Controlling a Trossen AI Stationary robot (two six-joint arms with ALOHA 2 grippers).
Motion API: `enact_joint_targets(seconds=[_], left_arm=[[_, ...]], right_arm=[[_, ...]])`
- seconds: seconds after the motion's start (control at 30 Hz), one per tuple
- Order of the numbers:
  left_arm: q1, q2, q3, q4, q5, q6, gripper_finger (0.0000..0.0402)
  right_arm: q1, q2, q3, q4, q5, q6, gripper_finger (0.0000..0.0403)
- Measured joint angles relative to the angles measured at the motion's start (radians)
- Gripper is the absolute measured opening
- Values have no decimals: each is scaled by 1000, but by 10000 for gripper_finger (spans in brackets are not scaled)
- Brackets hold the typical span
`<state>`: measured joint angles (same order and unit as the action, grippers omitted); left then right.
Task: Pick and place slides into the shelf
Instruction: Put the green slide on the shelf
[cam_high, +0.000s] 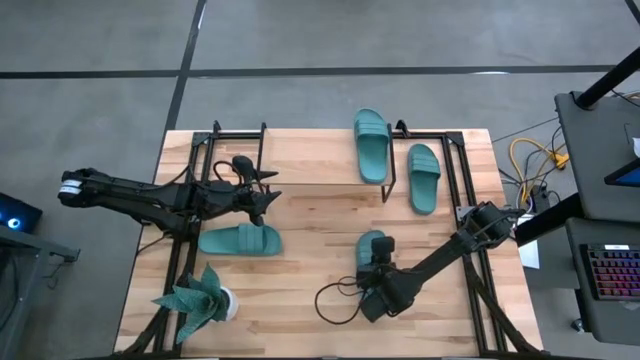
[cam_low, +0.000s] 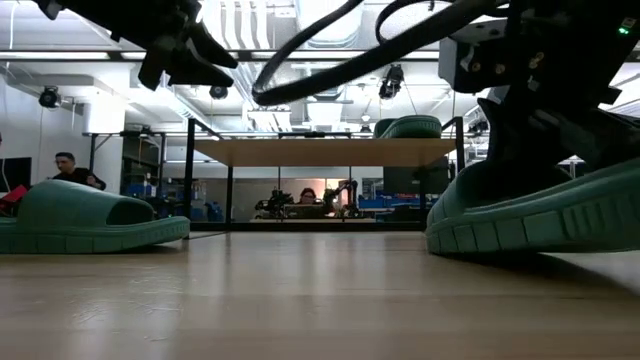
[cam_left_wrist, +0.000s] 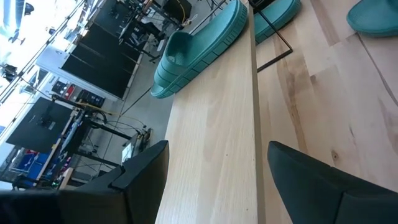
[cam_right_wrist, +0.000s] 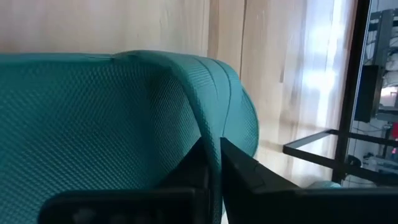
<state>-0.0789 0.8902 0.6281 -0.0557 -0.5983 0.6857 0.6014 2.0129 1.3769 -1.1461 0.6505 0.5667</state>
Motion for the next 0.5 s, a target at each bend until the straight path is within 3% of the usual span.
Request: enact_joint_targets(seconds=[0.23, 0.5], left_arm=[[0, 0, 0, -7, -1, -1, 257], [0, 4, 0, -7, 0, -24, 257]], right_arm=[[0, -13, 9, -37, 13, -3, 12], [1, -120, 24, -51, 120, -2, 12]])
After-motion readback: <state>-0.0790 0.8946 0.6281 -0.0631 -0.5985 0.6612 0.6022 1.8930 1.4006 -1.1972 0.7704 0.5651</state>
